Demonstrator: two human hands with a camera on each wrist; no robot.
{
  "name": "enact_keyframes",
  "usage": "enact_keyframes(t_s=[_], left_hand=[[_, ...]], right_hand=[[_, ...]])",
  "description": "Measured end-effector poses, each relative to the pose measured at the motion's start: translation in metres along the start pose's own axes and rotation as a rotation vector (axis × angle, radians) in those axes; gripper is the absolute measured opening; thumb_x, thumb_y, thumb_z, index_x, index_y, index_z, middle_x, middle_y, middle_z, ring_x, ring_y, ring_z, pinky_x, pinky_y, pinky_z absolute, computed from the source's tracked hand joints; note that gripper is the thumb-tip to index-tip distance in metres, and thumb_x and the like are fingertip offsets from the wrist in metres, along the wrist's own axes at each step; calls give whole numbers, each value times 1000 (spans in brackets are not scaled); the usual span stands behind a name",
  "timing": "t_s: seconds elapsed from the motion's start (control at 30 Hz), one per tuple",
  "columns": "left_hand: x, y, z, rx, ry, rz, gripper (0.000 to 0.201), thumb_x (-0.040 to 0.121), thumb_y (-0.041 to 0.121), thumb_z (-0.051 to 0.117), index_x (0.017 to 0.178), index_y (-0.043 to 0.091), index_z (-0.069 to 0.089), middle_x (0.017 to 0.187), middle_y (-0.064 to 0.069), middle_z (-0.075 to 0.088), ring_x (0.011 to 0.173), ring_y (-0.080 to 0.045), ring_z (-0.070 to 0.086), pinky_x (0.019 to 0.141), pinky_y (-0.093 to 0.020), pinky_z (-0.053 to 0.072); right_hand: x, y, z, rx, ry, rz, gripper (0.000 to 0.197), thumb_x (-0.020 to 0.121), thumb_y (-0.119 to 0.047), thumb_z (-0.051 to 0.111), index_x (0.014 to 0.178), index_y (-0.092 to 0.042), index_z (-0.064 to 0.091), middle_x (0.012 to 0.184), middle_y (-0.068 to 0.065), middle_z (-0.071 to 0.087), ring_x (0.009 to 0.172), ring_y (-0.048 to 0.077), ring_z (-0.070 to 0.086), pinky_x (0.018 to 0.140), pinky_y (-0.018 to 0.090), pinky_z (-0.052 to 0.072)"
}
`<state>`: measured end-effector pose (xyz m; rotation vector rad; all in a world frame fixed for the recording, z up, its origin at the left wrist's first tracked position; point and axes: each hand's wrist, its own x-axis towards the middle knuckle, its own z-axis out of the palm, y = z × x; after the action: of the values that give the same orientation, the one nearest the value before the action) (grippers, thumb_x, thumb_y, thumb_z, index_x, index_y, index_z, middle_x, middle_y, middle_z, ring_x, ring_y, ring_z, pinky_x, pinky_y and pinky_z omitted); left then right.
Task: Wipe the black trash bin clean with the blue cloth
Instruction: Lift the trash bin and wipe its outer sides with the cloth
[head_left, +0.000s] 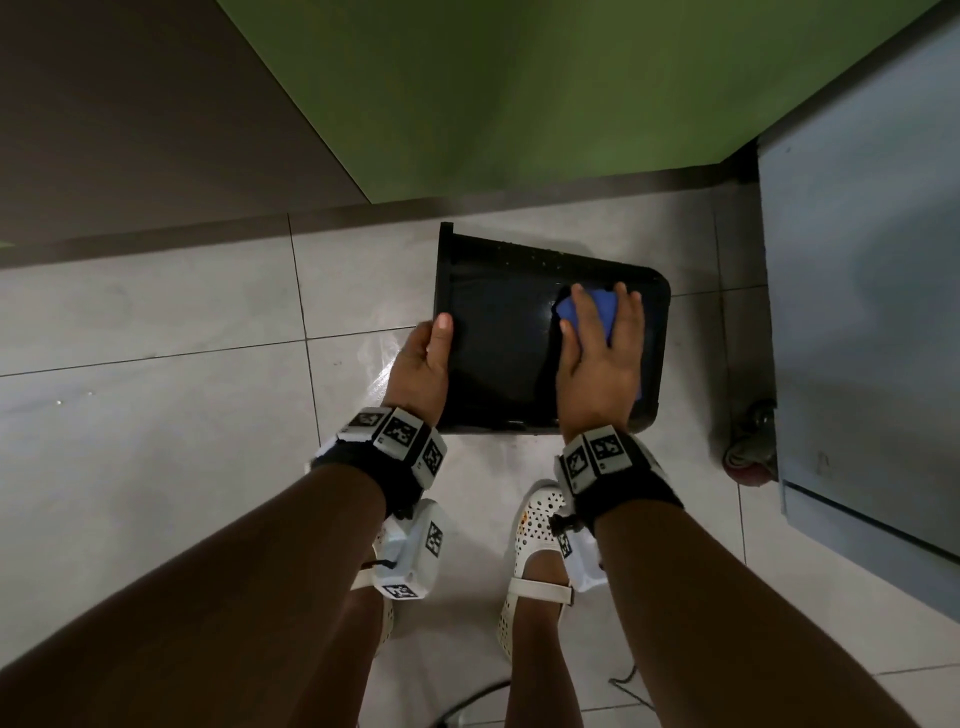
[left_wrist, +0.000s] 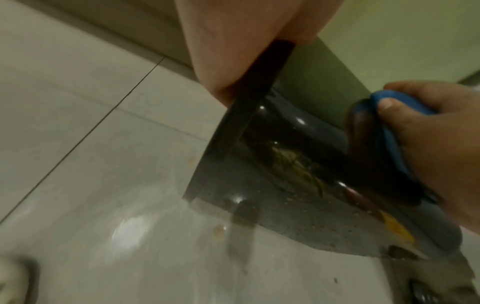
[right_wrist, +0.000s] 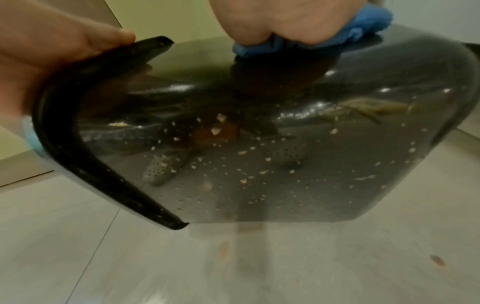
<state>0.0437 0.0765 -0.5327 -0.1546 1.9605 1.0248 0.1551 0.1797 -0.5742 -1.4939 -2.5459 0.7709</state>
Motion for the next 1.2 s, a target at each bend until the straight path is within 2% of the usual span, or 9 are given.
enact_keyframes(t_s=[0.1,0.3,0.37,0.43,0.8,0.9,1.0,1.1,1.2], left_hand=[[9,20,-5,-116,24,37,30,96,24,40,122,11,49,101,-2,58,90,-19,58,68,-23,45],[44,61,3,151,76,38,53,100,40,12,138,14,38,125,-22,54,117,-30,50,97,-29,33],[49,61,6,255,71,55,57,100,43,13,95,12,60,84,-15,59,93,-29,53,85,-29,39],[53,60,8,261,146,52,62,98,49,18,60,10,46,62,-4,45,80,-24,47,65,-21,30],[56,52,11,267,253,96,59,99,44,26,60,4,46,83,-16,52,80,-26,48,71,-27,31],[54,46,10,244,262,94,57,98,45,25,56,11,42,82,-14,52,79,-25,47,73,-26,31],[53,42,9,207,259,96,57,98,46,24,57,12,43,78,-13,54,79,-25,49,74,-27,33],[52,41,8,204,256,106,58,98,46,23,58,10,43,69,-10,51,77,-25,48,73,-28,33],[52,39,8,194,261,120,55,98,46,23,63,10,47,77,-12,53,79,-24,48,74,-27,33]], right_hand=[[-4,-2,3,6,-6,-33,44,95,-33,32,132,-18,49,146,20,32,137,39,25,110,52,27],[-6,0,3,20,26,-65,42,96,-32,32,133,-18,47,145,22,32,136,41,25,109,51,27],[-5,-3,4,41,48,-62,39,96,-30,35,132,-20,48,146,21,32,137,39,24,109,52,29],[-6,-8,5,77,65,-20,36,97,-24,40,131,-22,50,148,18,29,139,36,21,111,52,28],[1,-43,31,59,-38,-323,45,90,-40,42,126,-16,55,138,24,42,133,38,34,112,43,25],[18,-11,20,169,-91,-98,59,94,-58,18,137,-27,43,151,4,26,138,0,8,112,9,-2],[31,16,6,122,29,-26,41,97,-40,35,135,-28,46,144,-2,34,132,4,23,112,16,17],[41,24,-6,210,143,181,37,95,-31,47,131,-21,47,115,-23,41,100,-10,44,87,-7,29],[45,15,-13,144,181,361,41,97,-31,41,138,-23,38,132,3,42,117,12,47,100,15,34]])
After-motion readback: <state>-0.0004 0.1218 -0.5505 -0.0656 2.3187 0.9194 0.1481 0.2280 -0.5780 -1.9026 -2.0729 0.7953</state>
